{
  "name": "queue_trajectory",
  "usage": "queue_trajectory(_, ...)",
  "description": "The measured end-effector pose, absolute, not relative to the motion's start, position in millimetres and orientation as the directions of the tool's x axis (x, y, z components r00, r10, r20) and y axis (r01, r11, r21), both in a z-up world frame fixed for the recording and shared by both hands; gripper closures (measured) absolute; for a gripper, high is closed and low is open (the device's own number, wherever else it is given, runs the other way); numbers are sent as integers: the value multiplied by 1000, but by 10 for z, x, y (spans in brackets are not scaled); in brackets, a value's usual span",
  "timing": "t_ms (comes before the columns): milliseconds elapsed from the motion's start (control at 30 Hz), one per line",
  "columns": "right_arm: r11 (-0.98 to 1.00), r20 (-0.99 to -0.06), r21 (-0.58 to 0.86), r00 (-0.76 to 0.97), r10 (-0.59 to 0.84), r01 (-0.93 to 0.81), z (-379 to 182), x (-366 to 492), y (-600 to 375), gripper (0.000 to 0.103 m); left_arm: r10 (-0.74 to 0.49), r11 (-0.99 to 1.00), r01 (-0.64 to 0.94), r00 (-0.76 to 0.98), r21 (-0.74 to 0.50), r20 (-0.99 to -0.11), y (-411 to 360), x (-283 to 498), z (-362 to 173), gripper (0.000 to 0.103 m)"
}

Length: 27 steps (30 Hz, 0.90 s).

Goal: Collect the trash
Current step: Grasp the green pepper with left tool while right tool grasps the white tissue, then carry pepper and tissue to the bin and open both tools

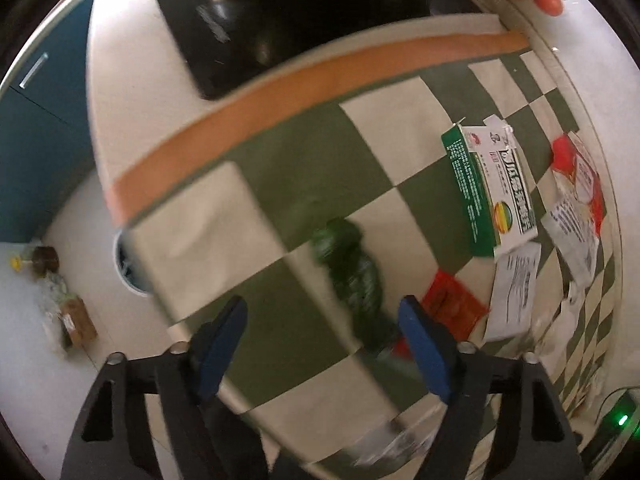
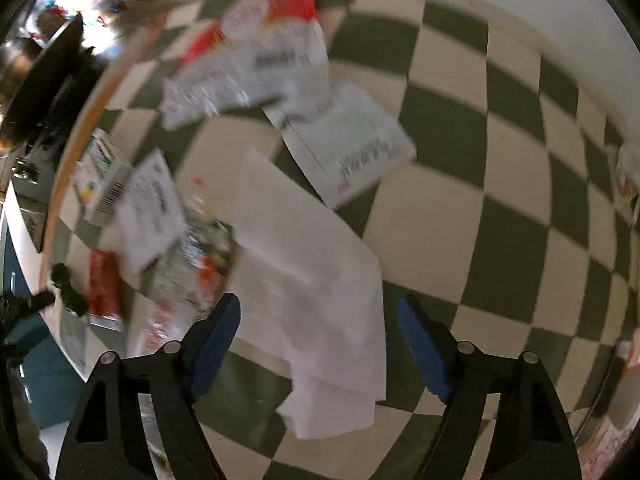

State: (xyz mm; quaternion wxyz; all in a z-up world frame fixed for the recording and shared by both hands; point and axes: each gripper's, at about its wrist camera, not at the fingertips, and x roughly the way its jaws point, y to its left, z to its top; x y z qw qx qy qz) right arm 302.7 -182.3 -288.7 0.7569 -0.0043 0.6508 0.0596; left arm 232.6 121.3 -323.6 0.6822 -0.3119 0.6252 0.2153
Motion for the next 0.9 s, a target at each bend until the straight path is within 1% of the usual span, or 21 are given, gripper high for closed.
queue_trajectory(33, 993, -986, 69, 143, 83, -99, -2931, 3026, -1813, 22, -98, 712, -685, 121, -154, -988, 1208, 2362, -3269, 48)
queue_trajectory(67, 992, -986, 61, 148, 77, -106, -2946, 3014, -1791, 20, -74, 719, -682, 117, -134, -990, 1191, 2402, -3273, 49)
queue_trajectory(100, 991, -982, 51, 172, 72, -125, -2930, 2999, -1750, 24, -55, 735, -666, 129, -128, -990, 1169, 2440, -3242, 79)
queue_trajectory(133, 988, -981, 25, 186, 54, -155, -2937, 2986, -1694, 25, -56, 748, -652, 128, -126, -990, 1144, 2461, -3231, 82)
queue_trajectory(167, 986, -979, -3, 202, 31, -166, -2928, 2974, -1668, 31, -45, 758, -642, 124, -115, -991, 1120, 2470, -3218, 82)
queue_trajectory(200, 984, -972, -30, 235, 12, -176, -2897, 2954, -1656, 50, -26, 772, -629, 121, -97, -992, 1091, 2467, -3195, 83)
queue_trajectory(233, 983, -966, -34, 257, 15, -183, -2867, 2941, -1652, 63, 0, 788, -612, 118, -73, -993, 1050, 2471, -3173, 83)
queue_trajectory(267, 983, -964, -39, 265, 10, -178, -2863, 2943, -1686, 91, 25, 800, -597, 117, -51, -993, 1019, 2446, -3148, 83)
queue_trajectory(300, 986, -964, -30, 266, 15, -165, -2853, 2943, -1731, 96, 45, 811, -584, 116, -32, -992, 1006, 2429, -3126, 83)
queue_trajectory(433, 993, -957, -3, 289, 32, -122, -2719, 2906, -1928, 97, 86, 825, -566, 138, -7, -987, 958, 2292, -2970, 84)
queue_trajectory(533, 993, -947, 48, 312, 79, -107, -2494, 2874, -2020, 97, 113, 830, -558, 185, -9, -976, 957, 2057, -2717, 84)
queue_trajectory(600, 987, -934, 100, 329, 136, -126, -2252, 2808, -1961, 97, 132, 830, -558, 223, -15, -966, 1010, 1858, -2500, 84)
queue_trajectory(667, 977, -920, 134, 347, 184, -165, -2022, 2761, -1800, 97, 136, 820, -571, 257, -36, -957, 1118, 1647, -2298, 84)
queue_trajectory(700, 967, -911, 163, 345, 224, -197, -1912, 2713, -1661, 97, 139, 815, -578, 264, -42, -954, 1258, 1662, -2284, 84)
queue_trajectory(767, 942, -897, 212, 330, 292, -259, -1792, 2678, -1378, 97, 146, 798, -600, 284, -57, -948, 1524, 1403, -2144, 84)
queue_trajectory(833, 898, -881, 279, 282, 380, -340, -1696, 2494, -971, 97, 160, 779, -624, 286, -57, -945, 1780, 1259, -2118, 84)
queue_trajectory(900, 841, -865, 333, 217, 452, -426, -1673, 2279, -470, 97, 177, 749, -660, 273, -51, -946, 2061, 954, -2131, 84)
